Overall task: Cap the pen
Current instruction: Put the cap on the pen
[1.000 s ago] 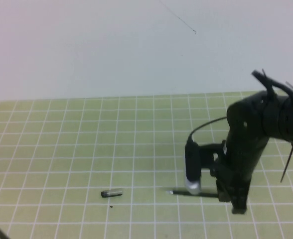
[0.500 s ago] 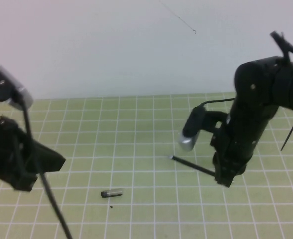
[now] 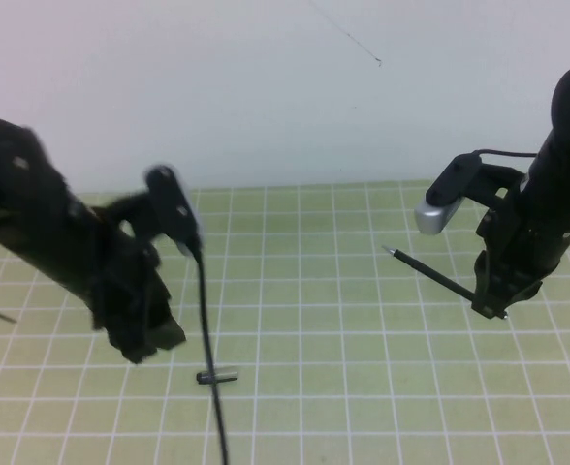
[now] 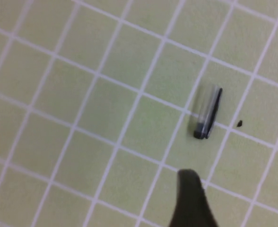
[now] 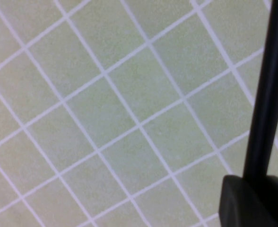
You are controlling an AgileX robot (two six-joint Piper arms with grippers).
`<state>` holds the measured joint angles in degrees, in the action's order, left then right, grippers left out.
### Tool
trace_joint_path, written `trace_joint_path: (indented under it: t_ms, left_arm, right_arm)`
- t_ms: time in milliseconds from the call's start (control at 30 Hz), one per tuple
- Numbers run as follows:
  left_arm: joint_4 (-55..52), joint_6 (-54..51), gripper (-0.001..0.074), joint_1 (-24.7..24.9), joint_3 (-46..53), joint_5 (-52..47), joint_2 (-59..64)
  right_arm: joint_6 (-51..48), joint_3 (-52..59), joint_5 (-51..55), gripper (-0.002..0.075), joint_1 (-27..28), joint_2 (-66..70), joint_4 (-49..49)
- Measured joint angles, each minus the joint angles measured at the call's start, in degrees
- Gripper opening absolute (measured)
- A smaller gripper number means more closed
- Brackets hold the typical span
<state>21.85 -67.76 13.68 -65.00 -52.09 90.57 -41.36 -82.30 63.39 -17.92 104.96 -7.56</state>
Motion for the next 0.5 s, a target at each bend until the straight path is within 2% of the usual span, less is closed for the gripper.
trace_joint_path:
  t_ms: [267, 500]
  left_arm:
    - [-9.29, -4.24, 0.0389, 6.94, 0.00, 6.75, 9.93]
    - [-9.02, -6.23, 0.0388, 8.02, -0.11, 11.29, 15.47]
  right_arm:
    - [2.79, 0.00, 2.70, -0.0003, 0.13, -0.48, 3.78]
    - [3.05, 0.00, 5.64, -0.0001, 0.13, -0.71, 4.28]
